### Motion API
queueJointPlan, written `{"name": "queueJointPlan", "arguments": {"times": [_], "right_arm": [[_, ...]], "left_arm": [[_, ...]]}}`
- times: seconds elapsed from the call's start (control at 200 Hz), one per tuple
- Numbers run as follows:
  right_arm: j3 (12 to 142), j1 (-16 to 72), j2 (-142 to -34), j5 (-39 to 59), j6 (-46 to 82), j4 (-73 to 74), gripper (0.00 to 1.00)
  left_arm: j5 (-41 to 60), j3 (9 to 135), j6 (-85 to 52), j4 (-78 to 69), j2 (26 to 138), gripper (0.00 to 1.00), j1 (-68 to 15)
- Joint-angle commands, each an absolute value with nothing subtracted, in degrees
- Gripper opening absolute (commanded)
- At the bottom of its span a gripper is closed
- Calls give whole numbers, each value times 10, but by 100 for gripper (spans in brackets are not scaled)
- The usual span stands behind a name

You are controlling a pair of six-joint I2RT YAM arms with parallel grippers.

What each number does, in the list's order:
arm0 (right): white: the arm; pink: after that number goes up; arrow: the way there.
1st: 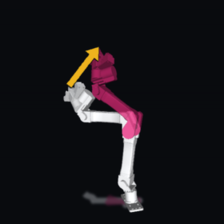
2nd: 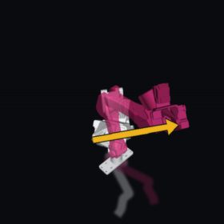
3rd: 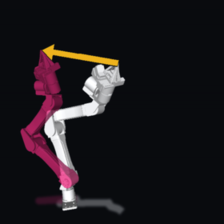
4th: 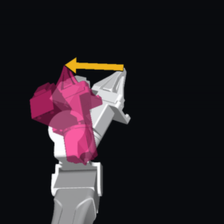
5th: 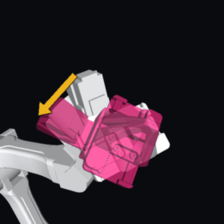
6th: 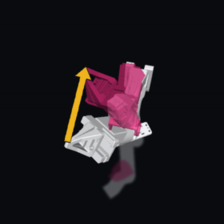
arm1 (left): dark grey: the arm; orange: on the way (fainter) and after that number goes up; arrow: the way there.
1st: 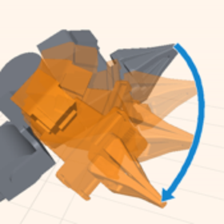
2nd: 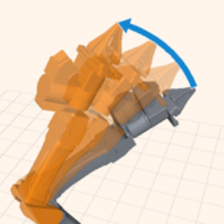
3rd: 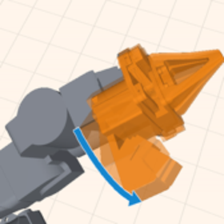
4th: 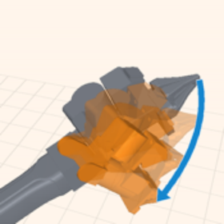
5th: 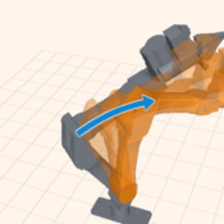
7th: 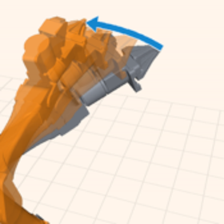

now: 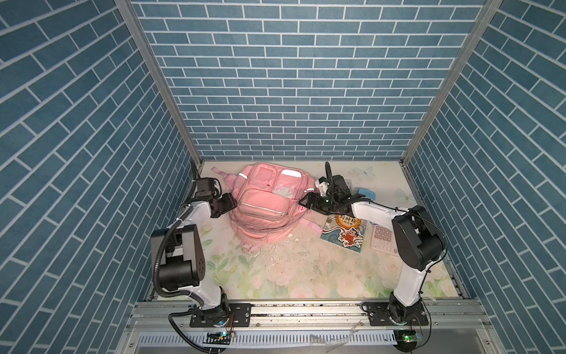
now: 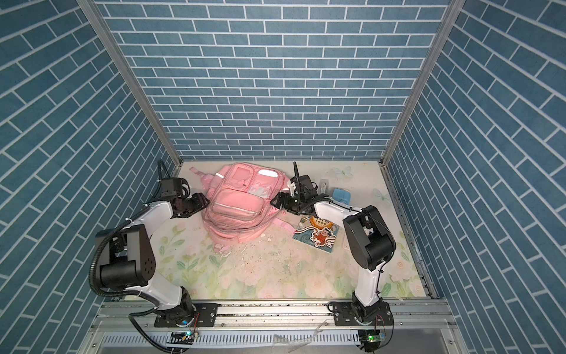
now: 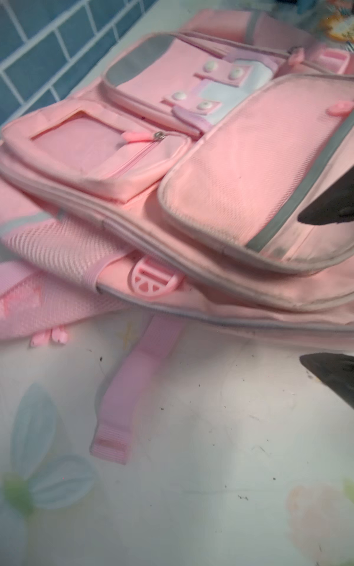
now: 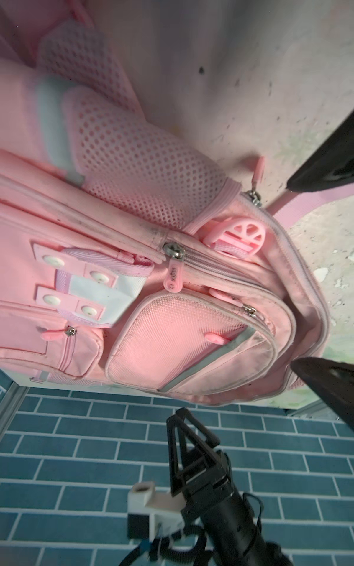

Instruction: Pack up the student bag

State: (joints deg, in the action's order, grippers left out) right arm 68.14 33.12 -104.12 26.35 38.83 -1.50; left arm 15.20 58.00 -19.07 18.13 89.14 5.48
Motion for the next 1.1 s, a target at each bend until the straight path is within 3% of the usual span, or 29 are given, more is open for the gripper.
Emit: {"name": "queueJointPlan", "arguments": {"times": [0.0, 0.125, 0.21, 0.58, 0.975, 1.095], "right_arm": [[667, 330, -995, 204, 261, -58, 86], [636, 327, -940, 111, 163, -39, 85], [581, 322, -892, 52, 129, 18, 83], [431, 272, -767, 44, 108, 130, 76], [391, 270, -766, 73, 97, 167, 69], [378, 270, -764, 92, 88, 185, 64]], "left_arm": [[72, 563, -158, 231, 839, 69, -6], [33, 555, -122, 245, 805, 69, -98], [61, 551, -89, 235, 801, 69, -153], [81, 593, -5, 213, 892, 68, -338], [12, 617, -36, 209, 991, 63, -366], [-4, 620, -43, 192, 1003, 54, -372]]}}
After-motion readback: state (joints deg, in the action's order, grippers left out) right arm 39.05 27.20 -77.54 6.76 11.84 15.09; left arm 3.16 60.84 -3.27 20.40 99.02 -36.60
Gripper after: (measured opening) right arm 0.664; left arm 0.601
